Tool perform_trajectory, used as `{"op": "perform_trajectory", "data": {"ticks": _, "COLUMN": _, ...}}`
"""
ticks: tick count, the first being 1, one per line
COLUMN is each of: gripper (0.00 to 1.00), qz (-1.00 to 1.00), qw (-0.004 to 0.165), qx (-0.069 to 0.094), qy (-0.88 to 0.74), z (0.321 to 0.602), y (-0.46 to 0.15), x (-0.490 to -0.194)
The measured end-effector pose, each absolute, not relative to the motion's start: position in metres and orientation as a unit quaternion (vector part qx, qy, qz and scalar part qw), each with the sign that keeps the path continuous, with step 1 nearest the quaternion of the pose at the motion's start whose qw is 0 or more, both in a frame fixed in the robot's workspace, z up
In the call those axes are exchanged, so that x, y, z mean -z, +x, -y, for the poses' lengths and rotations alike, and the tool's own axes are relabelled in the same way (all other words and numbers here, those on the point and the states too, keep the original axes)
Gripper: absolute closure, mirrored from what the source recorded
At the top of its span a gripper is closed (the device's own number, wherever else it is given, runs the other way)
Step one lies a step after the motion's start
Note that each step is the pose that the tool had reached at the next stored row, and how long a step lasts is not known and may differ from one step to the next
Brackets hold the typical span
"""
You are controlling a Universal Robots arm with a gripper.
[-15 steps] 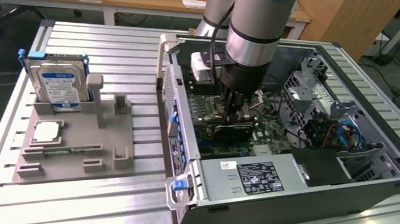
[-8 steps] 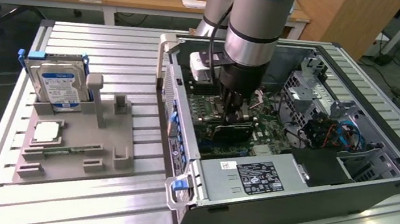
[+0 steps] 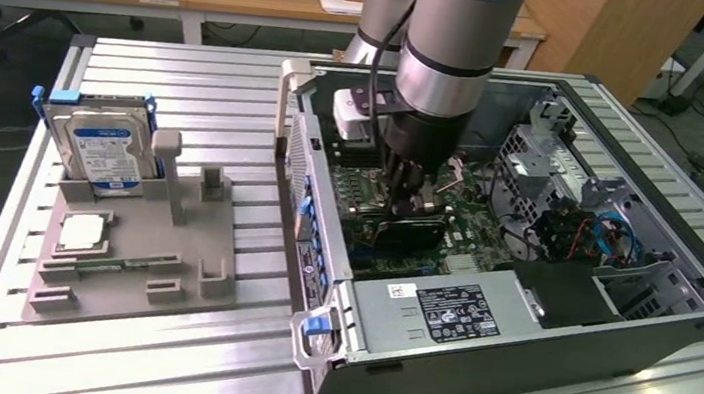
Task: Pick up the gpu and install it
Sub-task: 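Press down on the gpu until it lock into place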
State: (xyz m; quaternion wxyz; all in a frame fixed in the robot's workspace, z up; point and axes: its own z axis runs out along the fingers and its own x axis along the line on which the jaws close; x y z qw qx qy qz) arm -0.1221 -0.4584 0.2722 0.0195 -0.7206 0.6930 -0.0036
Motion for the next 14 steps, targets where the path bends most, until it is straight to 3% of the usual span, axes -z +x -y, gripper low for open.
{"op": "perform_trajectory", "data": {"ticks": 7, "gripper": 0.90, "qz": -0.693, "qw": -0.024, "qx": -0.041, "qy": -0.719, "z": 0.4584, "y": -0.1218, "x": -0.2724}}
{"op": "perform_trajectory", "data": {"ticks": 14, "gripper": 0.90, "qz": -0.692, "qw": -0.051, "qx": -0.068, "qy": -0.717, "z": 0.4573, "y": -0.1216, "x": -0.2794}}
